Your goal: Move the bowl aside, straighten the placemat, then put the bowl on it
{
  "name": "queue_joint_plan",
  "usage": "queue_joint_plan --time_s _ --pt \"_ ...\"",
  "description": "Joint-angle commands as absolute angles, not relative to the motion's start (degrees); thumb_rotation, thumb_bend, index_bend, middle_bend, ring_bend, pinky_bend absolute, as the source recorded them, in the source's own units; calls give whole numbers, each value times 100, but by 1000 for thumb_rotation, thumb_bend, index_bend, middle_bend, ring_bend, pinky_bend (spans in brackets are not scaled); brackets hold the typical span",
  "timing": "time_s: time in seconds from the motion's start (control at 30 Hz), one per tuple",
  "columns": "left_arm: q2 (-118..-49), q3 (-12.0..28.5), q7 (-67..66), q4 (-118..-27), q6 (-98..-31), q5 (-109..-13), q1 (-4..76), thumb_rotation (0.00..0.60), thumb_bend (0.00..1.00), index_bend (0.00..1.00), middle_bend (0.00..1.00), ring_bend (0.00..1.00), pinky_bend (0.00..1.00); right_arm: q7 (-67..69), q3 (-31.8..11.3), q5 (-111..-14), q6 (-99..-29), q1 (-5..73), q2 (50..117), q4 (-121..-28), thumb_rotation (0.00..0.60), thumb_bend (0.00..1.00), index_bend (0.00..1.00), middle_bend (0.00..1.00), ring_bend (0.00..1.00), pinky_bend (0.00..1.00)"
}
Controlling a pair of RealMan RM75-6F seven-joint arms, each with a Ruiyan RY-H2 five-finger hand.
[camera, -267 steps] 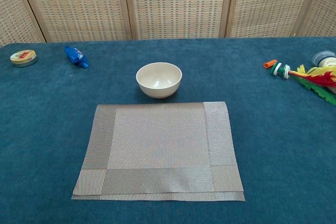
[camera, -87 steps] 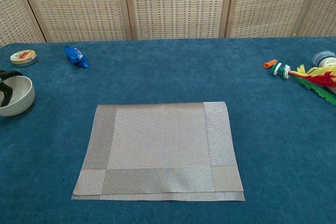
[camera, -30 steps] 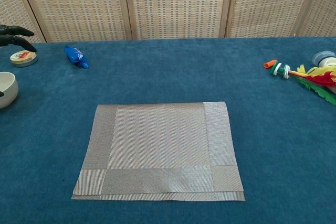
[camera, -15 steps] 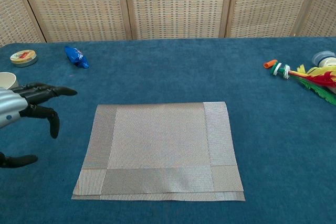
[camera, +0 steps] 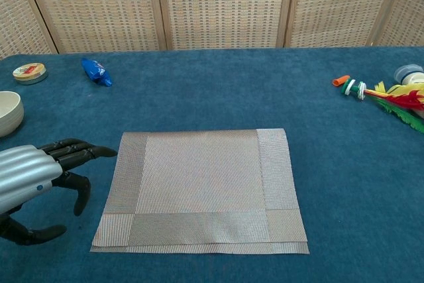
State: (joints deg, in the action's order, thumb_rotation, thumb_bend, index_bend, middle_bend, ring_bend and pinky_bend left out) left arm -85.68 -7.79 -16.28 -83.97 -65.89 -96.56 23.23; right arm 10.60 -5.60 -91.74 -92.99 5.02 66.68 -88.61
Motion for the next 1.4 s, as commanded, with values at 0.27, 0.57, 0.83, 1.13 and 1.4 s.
queue_joint_plan --time_s 0.27,0.57,0.83,1.13,1.4 --pt "-8960 -722 -1780 -8134 -6363 -9607 2421 600 343 507 0 0 0 1130 -580 -9149 -9326 486 6642 -8869 600 88 173 0 0 0" --pt "-9087 -708 -1894 -8176 -6229 -9566 2488 600 344 518 0 0 0 1166 -586 -9139 -9324 484 6632 -8865 600 88 173 0 0 0" --pt "-9078 -758 -1992 -8256 -6179 -9566 2509 600 344 517 0 0 0 1197 -606 -9132 -9365 471 6633 -8866 600 88 173 0 0 0" --pt "-8968 -792 -1992 -8312 -6255 -9580 2491 600 344 510 0 0 0 1181 -612 -9139 -9388 462 6636 -8882 600 88 173 0 0 0" --pt "-8970 -817 -2017 -8288 -6225 -9572 2495 600 344 509 0 0 0 1166 -611 -9148 -9392 460 6636 -8900 600 89 173 0 0 0"
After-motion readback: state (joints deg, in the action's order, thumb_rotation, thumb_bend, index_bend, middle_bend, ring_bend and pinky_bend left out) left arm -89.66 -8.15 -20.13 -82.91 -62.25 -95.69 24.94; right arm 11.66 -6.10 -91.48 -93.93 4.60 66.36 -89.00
